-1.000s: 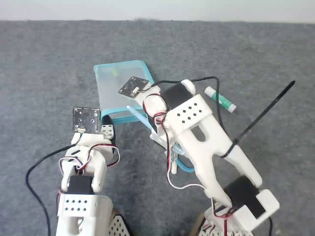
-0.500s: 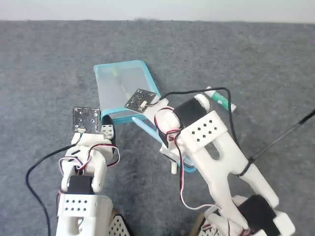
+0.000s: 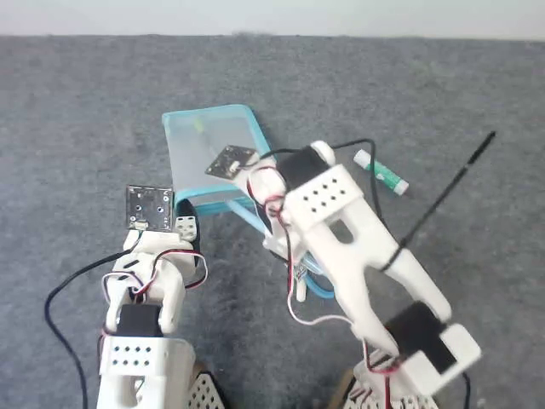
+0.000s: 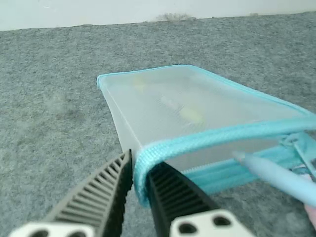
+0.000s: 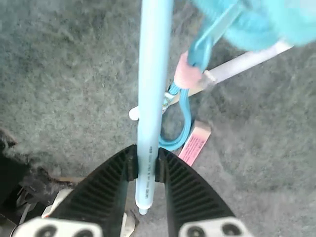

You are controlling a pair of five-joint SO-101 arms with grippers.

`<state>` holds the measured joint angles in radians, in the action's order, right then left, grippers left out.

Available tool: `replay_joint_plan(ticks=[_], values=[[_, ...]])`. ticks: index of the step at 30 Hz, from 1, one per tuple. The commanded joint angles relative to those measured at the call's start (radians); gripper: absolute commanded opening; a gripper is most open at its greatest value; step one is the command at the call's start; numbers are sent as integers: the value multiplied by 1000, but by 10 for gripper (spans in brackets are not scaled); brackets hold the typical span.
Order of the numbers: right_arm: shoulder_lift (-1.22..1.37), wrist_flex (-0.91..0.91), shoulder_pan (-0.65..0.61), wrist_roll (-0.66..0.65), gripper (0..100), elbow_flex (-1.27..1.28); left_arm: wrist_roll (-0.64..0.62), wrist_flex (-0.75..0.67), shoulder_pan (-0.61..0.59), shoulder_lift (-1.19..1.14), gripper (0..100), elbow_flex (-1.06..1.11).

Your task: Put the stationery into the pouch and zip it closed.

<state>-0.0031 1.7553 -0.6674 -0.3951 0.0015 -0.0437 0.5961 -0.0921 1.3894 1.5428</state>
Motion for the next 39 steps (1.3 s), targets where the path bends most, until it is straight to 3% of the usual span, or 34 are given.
replay_joint_plan(ticks=[1,16,19,23,30,39], values=[[30,38,-7,18,6,-123,-12,-31,6,14,13,-10],[449,39,-2,229,11,-855,-12,-31,8,14,13,-10],[464,41,-4,235,76,-901,-12,-31,8,14,13,-10],[441,41,1,245,185,-896,-12,-31,8,14,13,-10],[289,45,38,244,177,-816,-11,-31,8,14,13,-10],[-67,39,237,115,177,-229,-11,-32,8,14,13,-12]])
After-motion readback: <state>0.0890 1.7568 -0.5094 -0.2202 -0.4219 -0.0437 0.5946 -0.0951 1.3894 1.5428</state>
